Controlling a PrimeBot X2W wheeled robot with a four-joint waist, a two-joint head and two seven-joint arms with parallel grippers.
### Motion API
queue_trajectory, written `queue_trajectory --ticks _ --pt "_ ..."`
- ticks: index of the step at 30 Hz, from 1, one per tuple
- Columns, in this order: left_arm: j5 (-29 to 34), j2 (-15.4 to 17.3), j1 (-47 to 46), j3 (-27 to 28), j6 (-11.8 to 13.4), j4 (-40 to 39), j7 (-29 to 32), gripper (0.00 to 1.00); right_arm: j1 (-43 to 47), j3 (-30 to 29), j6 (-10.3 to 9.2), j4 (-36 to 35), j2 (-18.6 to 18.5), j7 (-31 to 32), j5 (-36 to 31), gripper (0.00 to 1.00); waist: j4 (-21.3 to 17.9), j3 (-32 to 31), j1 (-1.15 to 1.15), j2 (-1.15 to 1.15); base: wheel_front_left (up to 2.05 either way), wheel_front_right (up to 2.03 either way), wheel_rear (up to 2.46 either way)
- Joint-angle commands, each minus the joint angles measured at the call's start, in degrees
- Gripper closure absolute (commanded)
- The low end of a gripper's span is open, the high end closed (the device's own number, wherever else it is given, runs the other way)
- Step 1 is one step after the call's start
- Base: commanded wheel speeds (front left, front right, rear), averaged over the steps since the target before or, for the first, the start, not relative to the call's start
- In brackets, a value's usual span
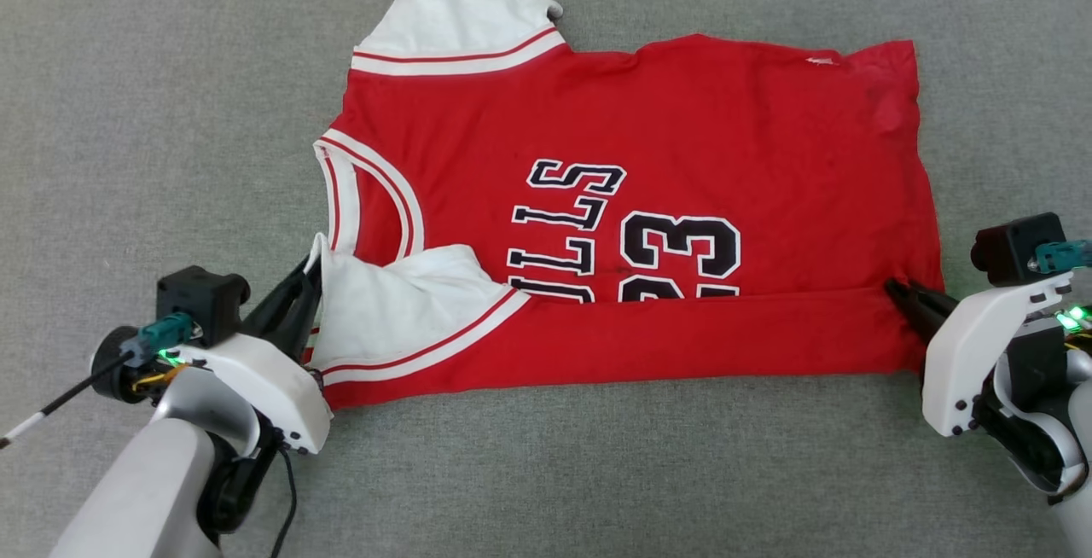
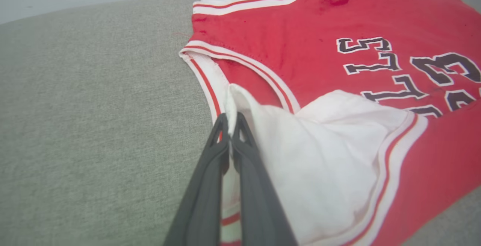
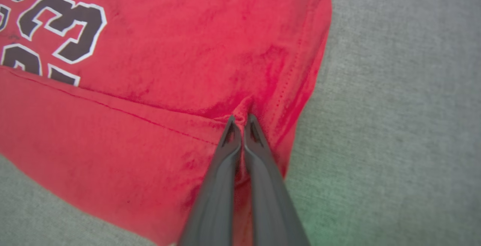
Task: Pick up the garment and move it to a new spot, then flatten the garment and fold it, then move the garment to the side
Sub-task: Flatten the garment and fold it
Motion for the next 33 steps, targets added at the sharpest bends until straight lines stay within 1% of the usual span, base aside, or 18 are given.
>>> queue_trajectory --ticks 1,3,6,9,11,13,15,18,22,25,29,33 --pt "0.25 -0.62 -1.29 -0.28 0.18 1.28 -0.32 0.0 -0.87 0.2 -0.03 1.01 0.53 -0.18 -0.73 0.0 -0.12 -0.5 -0.01 0.0 0.0 0.0 0.0" --pt "0.61 -1.08 -1.2 -0.29 0.77 3.1 -1.34 0.0 -0.96 0.17 -0.03 1.99 1.57 -0.48 -0.65 0.0 -0.36 -1.28 -0.01 0.0 0.0 0.0 0.0" --pt "0.0 -1.96 0.69 0.25 1.73 3.94 -2.99 0.0 -1.08 0.59 -0.03 2.17 1.63 -1.33 -1.67 0.0 -0.6 -2.83 -0.01 0.0 0.0 0.0 0.0" --pt "0.26 -1.33 2.79 0.66 3.09 3.42 -3.48 0.0 0.29 0.62 -0.03 1.56 1.58 -1.18 -3.06 0.0 -0.72 -4.55 -0.01 0.0 0.0 0.0 0.0" --pt "-0.57 -1.46 4.49 1.21 4.37 2.44 -2.96 0.0 1.24 0.02 -0.03 0.69 1.98 -0.74 -3.73 0.0 -0.79 -5.57 -0.01 0.0 0.0 0.0 0.0" --pt "-2.31 -2.1 6.78 2.31 6.26 1.22 -1.72 0.0 2.6 -0.73 -0.03 -0.68 2.57 0.03 -3.98 0.0 -0.78 -6.49 -0.01 0.0 0.0 0.0 0.0" --pt "-3.39 -2.1 9.02 2.37 7.41 -0.73 0.24 0.0 4.28 -2.1 -0.03 -2.29 3.3 1.08 -4.0 0.0 -0.74 -7.2 -0.01 0.0 0.0 0.0 0.0" --pt "-4.17 -1.22 12.34 2.12 9.28 -3.97 3.71 0.0 6.89 -4.8 -0.03 -4.82 4.92 3.58 -5.01 0.0 -0.82 -7.64 -0.01 0.0 0.0 0.0 0.0" --pt "-4.35 -0.4 15.78 1.27 11.15 -8.57 7.06 0.0 10.23 -8.7 -0.03 -8.38 8.11 7.65 -7.07 0.0 -1.0 -7.41 -0.01 0.0 0.0 0.0 0.0" --pt "-4.91 -0.13 16.99 1.19 12.28 -10.97 8.81 0.0 12.03 -11.03 -0.03 -11.57 10.65 9.43 -8.37 0.0 -1.14 -6.69 -0.01 0.0 0.0 0.0 0.0" --pt "-4.17 0.44 16.75 1.11 13.76 -11.76 10.41 0.0 13.44 -12.65 -0.03 -14.62 12.8 10.51 -9.81 0.0 -1.64 -5.42 -0.01 0.0 0.0 0.0 0.0" --pt "-3.2 0.91 15.76 1.36 15.46 -10.41 11.29 0.0 13.86 -13.45 -0.03 -16.57 13.86 10.86 -10.81 0.0 -2.24 -4.12 -0.01 0.0 0.0 0.0 0.0"
